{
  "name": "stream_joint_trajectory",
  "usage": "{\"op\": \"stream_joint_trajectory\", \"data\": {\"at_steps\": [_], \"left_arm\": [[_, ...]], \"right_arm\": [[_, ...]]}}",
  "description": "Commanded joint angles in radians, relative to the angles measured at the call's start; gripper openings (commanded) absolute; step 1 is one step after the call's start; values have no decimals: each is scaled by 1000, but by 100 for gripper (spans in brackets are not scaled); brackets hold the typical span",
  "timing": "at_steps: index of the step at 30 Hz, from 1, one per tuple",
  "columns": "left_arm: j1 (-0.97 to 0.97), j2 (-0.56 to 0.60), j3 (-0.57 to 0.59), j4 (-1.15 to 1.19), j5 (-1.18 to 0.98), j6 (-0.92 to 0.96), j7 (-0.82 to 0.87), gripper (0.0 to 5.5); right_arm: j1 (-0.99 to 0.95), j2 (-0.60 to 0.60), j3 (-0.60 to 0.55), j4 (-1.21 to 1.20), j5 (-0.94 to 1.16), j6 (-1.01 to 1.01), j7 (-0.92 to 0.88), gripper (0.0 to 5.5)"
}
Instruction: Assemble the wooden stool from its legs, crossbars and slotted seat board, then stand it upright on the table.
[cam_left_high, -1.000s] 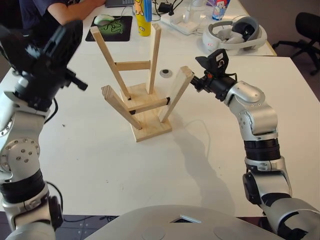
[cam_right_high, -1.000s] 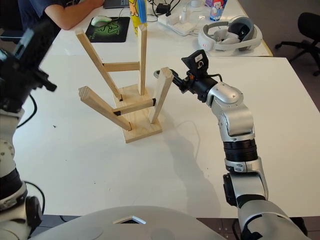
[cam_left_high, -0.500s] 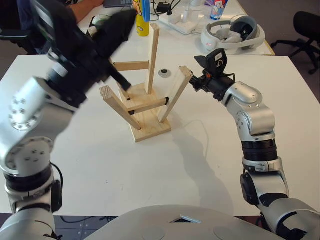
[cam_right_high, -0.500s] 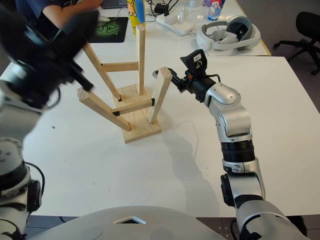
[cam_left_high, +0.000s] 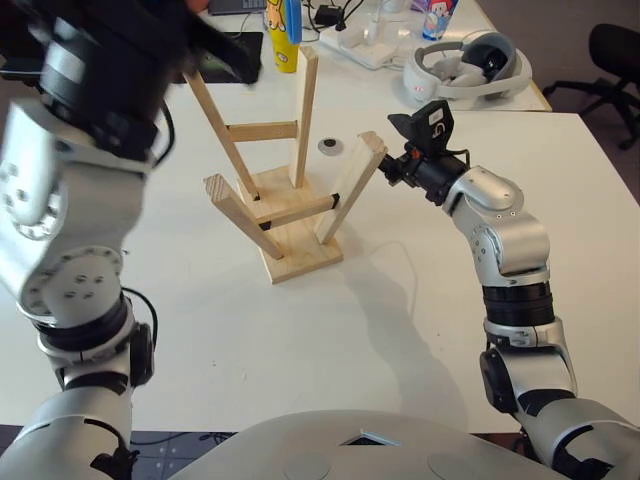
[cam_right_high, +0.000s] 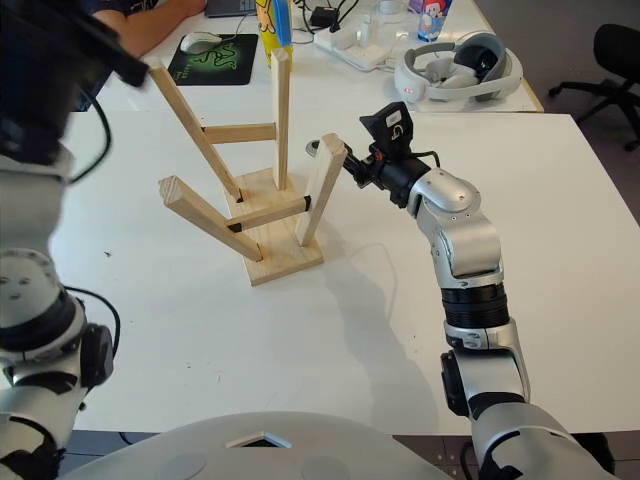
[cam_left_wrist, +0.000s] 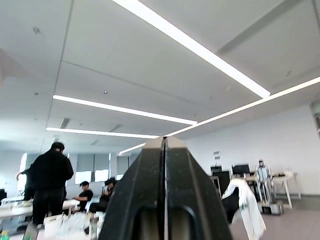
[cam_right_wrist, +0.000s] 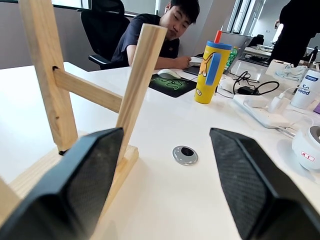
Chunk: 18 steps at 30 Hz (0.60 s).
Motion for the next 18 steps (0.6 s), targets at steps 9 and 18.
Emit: {"op": "stream_joint_trajectory", "data": {"at_steps": [9, 18], "left_arm": [[117, 65, 165, 193, 174, 18, 58, 2], [174, 59, 207, 171, 191, 3, 13, 2]], "right_arm": [[74, -209, 49, -377, 414, 122, 553, 320], [-177, -76, 13, 48, 157, 15, 44, 320]]}}
